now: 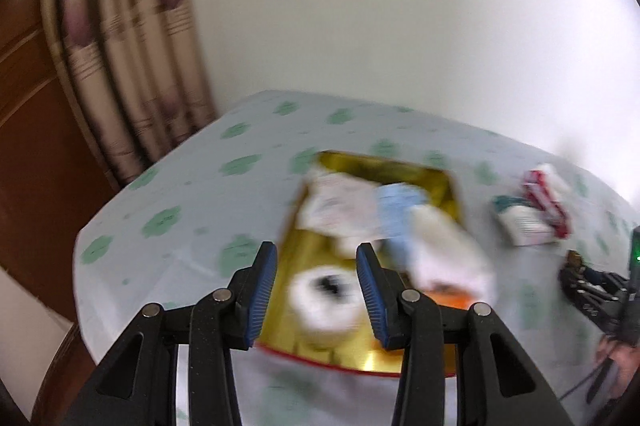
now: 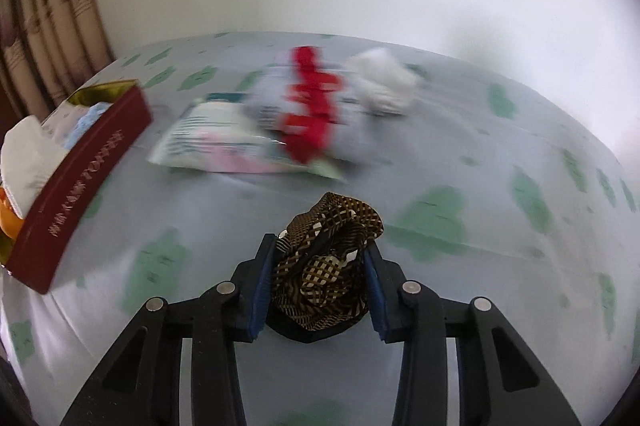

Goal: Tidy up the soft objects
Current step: 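Grasp the red-and-white sock pack with the left gripper while the right holds the brown pouch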

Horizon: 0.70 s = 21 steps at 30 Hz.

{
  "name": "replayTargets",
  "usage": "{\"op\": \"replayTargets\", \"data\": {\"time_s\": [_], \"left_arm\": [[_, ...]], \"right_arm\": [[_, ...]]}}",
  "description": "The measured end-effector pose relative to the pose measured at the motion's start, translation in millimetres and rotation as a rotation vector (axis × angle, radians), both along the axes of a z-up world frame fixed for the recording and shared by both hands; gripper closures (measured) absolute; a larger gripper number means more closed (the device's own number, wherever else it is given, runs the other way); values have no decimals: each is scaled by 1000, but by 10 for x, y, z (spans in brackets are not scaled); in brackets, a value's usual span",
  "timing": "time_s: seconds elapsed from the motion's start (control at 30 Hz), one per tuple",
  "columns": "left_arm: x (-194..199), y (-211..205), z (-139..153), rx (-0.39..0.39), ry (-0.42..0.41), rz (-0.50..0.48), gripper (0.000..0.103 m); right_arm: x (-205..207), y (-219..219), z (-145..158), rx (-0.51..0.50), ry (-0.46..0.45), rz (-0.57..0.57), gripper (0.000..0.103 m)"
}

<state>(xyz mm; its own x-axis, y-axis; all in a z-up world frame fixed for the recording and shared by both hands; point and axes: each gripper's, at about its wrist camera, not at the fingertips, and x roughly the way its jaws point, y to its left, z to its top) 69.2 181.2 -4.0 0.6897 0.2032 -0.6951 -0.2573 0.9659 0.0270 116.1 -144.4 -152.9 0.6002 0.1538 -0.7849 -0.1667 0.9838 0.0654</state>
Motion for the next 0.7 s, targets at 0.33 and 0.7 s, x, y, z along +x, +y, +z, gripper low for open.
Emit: {"op": "replayTargets", "data": {"time_s": [0.33, 0.7], "left_arm": [[562, -1161, 290, -101, 24, -264, 53], [1609, -1998, -183, -292, 220, -385, 53]], "right_arm": [[-158, -839, -77, -37, 6, -120, 66], [-171, -889, -129, -17, 26, -122, 64]]}}
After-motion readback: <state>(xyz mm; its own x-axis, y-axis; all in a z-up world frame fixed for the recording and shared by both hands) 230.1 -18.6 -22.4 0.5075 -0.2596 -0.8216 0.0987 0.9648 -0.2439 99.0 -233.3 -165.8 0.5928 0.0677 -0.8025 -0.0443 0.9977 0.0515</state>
